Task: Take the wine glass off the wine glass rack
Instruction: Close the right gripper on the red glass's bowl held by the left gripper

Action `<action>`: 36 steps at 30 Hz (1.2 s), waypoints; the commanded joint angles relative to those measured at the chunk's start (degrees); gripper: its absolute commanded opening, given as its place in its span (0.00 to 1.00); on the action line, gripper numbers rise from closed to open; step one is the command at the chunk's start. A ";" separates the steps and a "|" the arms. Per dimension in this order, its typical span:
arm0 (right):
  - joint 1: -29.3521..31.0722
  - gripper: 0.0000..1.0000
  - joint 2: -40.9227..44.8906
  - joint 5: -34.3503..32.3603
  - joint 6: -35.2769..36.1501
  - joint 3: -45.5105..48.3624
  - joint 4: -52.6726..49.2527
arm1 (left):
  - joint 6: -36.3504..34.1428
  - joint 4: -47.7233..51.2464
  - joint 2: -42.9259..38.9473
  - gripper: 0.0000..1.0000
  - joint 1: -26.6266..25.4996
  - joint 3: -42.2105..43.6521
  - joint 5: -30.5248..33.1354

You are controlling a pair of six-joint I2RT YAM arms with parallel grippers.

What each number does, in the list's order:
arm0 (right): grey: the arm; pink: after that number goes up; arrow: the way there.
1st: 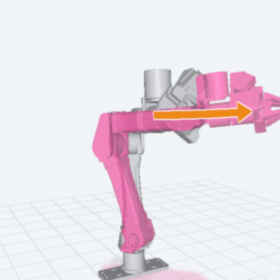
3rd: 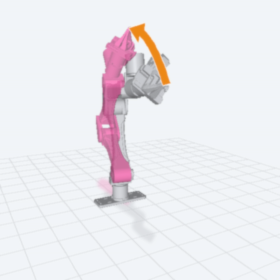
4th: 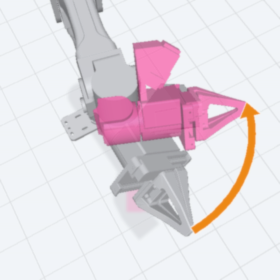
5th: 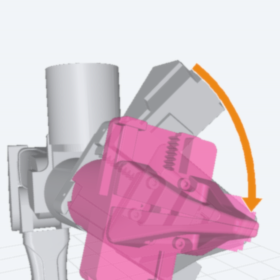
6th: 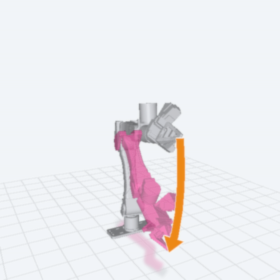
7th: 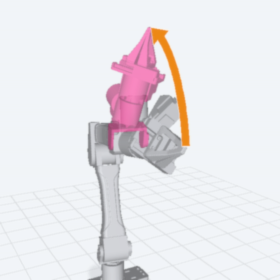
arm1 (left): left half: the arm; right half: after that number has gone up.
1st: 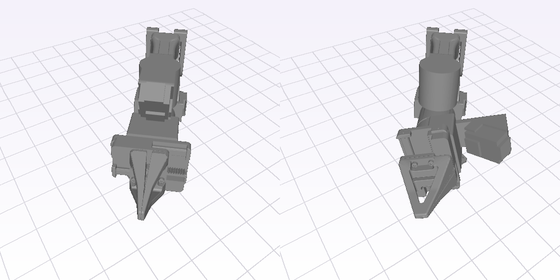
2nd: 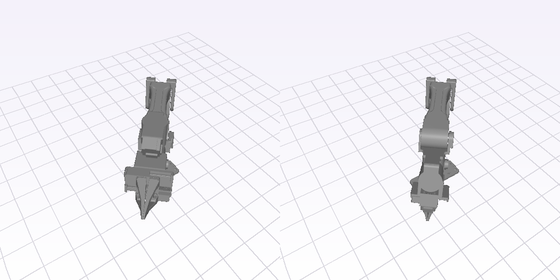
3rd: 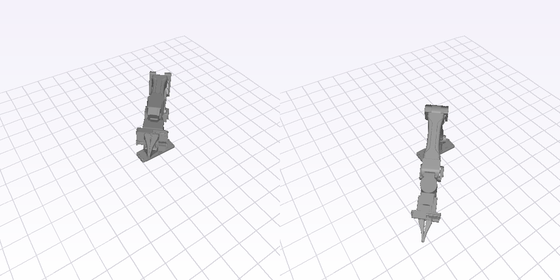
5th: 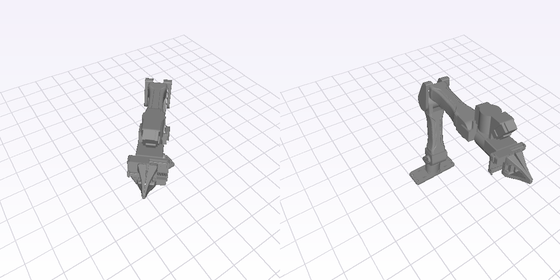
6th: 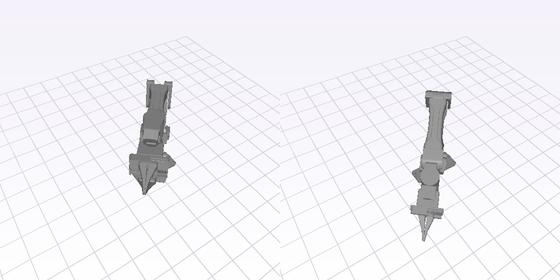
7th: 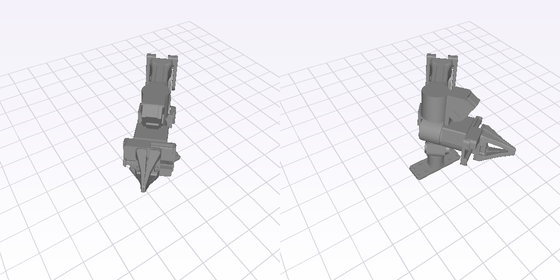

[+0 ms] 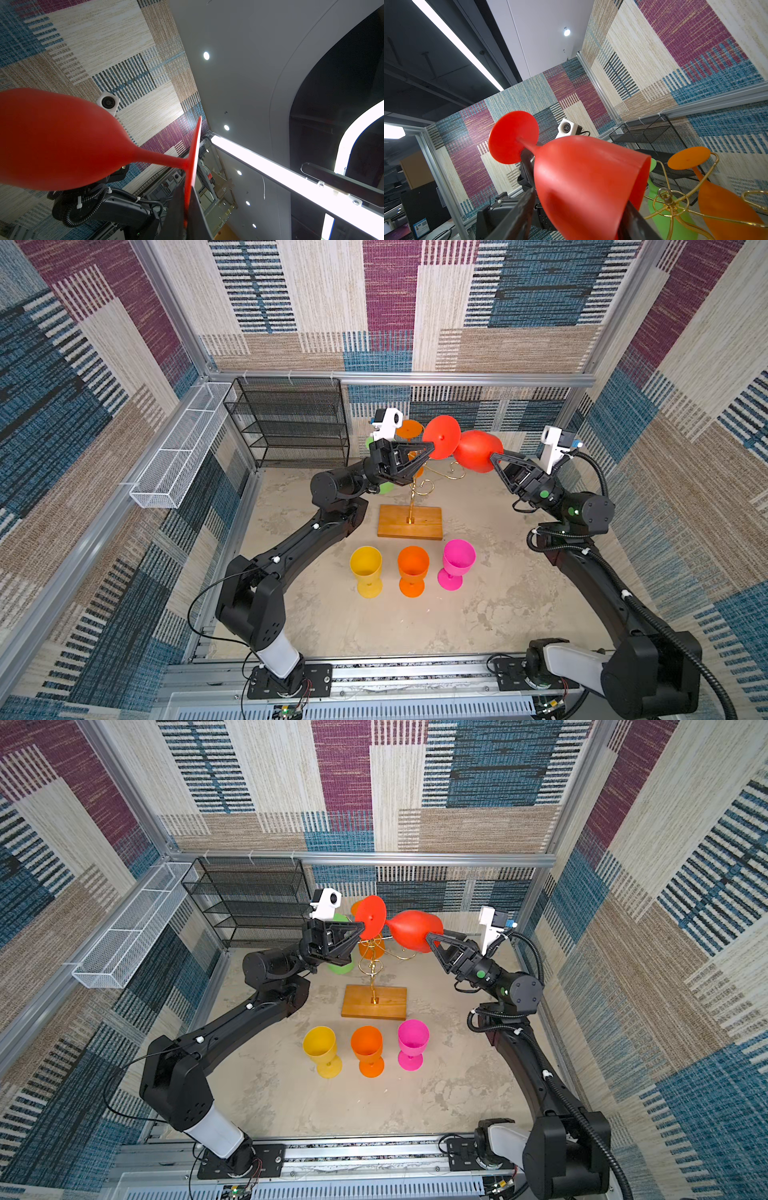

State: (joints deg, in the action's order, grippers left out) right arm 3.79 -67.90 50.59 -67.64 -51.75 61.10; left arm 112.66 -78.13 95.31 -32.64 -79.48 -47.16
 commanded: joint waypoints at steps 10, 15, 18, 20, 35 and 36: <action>0.08 0.48 2.88 -0.41 0.59 3.33 4.27 | 5.10 -2.75 3.25 0.00 -0.53 -1.47 5.75; 0.07 0.44 3.99 -1.63 1.34 4.70 5.47 | 6.03 -2.73 3.96 0.00 -1.54 0.69 9.13; 0.08 0.41 4.39 -1.65 1.54 5.00 5.47 | 6.76 -2.73 4.35 0.00 -2.03 0.95 10.46; 0.07 0.39 4.78 -1.89 1.95 5.27 5.07 | 7.42 -2.73 4.64 0.00 -2.24 0.91 11.22; 0.03 0.25 7.93 -3.01 4.00 6.46 0.74 | 10.69 -2.73 6.64 0.00 -5.04 0.81 16.34; 0.07 0.23 8.25 -3.35 4.00 6.57 0.24 | 10.89 -2.73 6.78 0.02 -5.21 0.97 16.68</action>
State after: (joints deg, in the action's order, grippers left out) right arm 3.62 -60.36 45.60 -64.18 -45.32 60.12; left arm 119.81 -83.61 101.54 -37.30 -78.78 -30.20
